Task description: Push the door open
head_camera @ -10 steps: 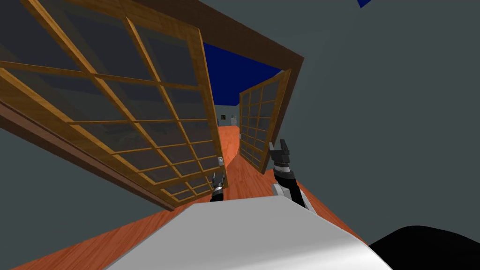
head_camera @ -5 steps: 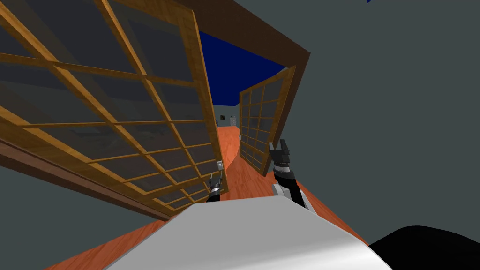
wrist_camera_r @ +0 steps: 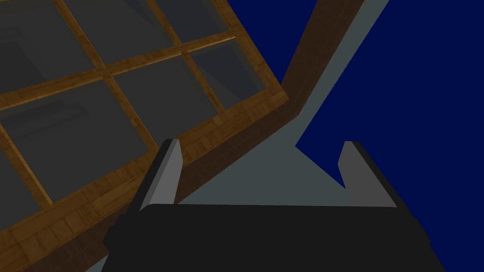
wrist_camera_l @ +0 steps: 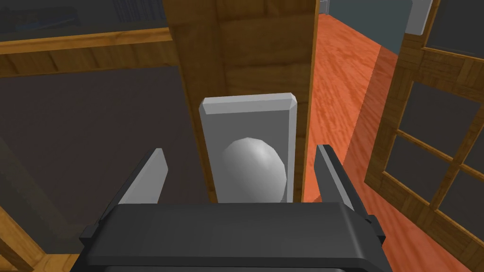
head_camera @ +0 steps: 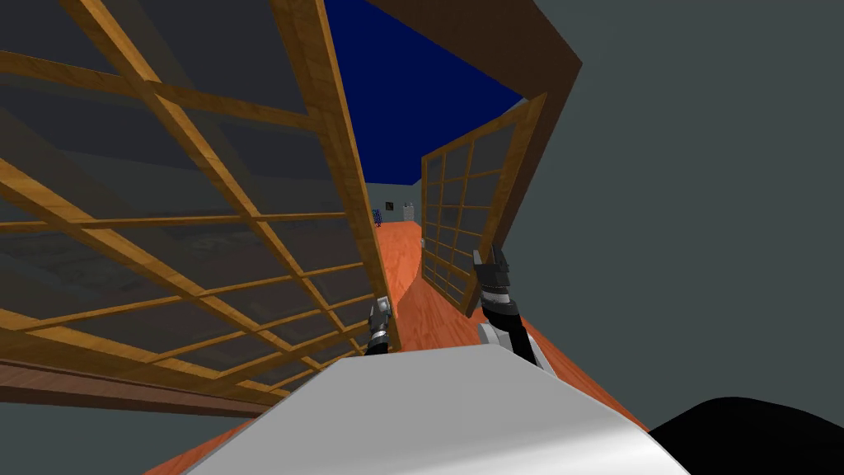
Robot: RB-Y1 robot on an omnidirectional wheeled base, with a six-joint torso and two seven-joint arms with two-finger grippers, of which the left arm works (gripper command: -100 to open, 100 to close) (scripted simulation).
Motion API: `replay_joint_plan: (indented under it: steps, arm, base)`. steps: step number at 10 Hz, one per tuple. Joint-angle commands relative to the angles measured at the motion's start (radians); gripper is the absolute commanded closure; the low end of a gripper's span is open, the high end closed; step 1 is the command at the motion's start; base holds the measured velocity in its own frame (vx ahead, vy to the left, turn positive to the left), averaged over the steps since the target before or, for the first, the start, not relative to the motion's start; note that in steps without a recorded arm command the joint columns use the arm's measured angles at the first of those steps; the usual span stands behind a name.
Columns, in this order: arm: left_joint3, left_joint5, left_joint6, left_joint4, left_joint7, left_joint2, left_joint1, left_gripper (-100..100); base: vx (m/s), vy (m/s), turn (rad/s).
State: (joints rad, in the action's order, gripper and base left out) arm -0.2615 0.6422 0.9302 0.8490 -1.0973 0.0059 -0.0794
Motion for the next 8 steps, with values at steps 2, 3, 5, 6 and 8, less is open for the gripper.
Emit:
replay_joint_plan:
  steps: [2,3,5,6,8]
  arm:
    - [0.0,0.0,0.0,0.0,0.0,0.0,0.0,100]
    - [0.0,0.0,0.0,0.0,0.0,0.0,0.0,100]
    - [0.0,0.0,0.0,0.0,0.0,0.0,0.0,100]
    - [0.0,0.0,0.0,0.0,0.0,0.0,0.0,100]
    - [0.019,0.022,0.003,0.008,0.008,0.014,-0.011,100]
  base:
    - [0.03,0.006,0.0]
    - [-0.025,-0.017,-0.036]
    - [-0.013,-0.004,0.007]
    - [-0.007,-0.001,-0.002]
    - [0.043,-0.011,-0.073]
